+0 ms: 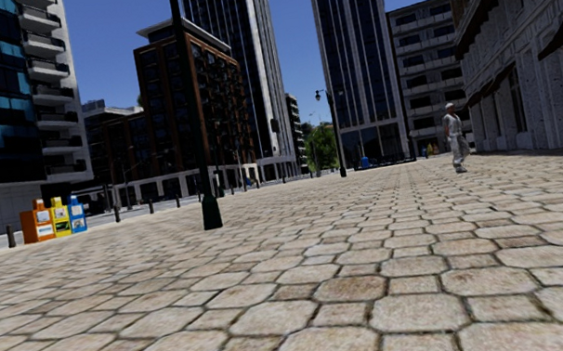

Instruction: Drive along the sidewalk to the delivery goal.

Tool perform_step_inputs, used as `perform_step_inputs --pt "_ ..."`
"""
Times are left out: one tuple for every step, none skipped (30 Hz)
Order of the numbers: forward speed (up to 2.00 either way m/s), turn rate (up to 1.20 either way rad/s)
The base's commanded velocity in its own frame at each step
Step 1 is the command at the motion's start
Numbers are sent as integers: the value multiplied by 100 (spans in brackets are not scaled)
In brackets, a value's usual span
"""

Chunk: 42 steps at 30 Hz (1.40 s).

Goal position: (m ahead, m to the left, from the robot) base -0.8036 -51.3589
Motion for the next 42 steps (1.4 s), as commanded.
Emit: perform_step_inputs --pt "95 -63" --pt "95 -63" --pt "95 -63" --pt "95 -63" --pt "95 -63" --pt "95 -63" --pt "95 -63" --pt "95 -63" --pt "95 -63" --pt "95 -63" --pt "95 -63" --pt "95 -63" --pt "95 -65" --pt "95 -68" --pt "95 -71" --pt "95 -73" --pt "95 -73" --pt "96 -74" --pt "96 -74" --pt "96 -74" --pt "96 -74" --pt "96 -74" --pt "96 -75" --pt "96 -76" --pt "96 -77" --pt "96 -77" --pt "96 -77" --pt "96 -79" --pt "96 -79" --pt "96 -79" --pt "96 -79" --pt "97 -79" --pt "97 -80" --pt "97 -83" --pt "97 -88" --pt "97 -88" --pt "97 -89" --pt "97 -89" --pt "97 -89" --pt "97 -89" --pt "98 -89" --pt "98 -89"
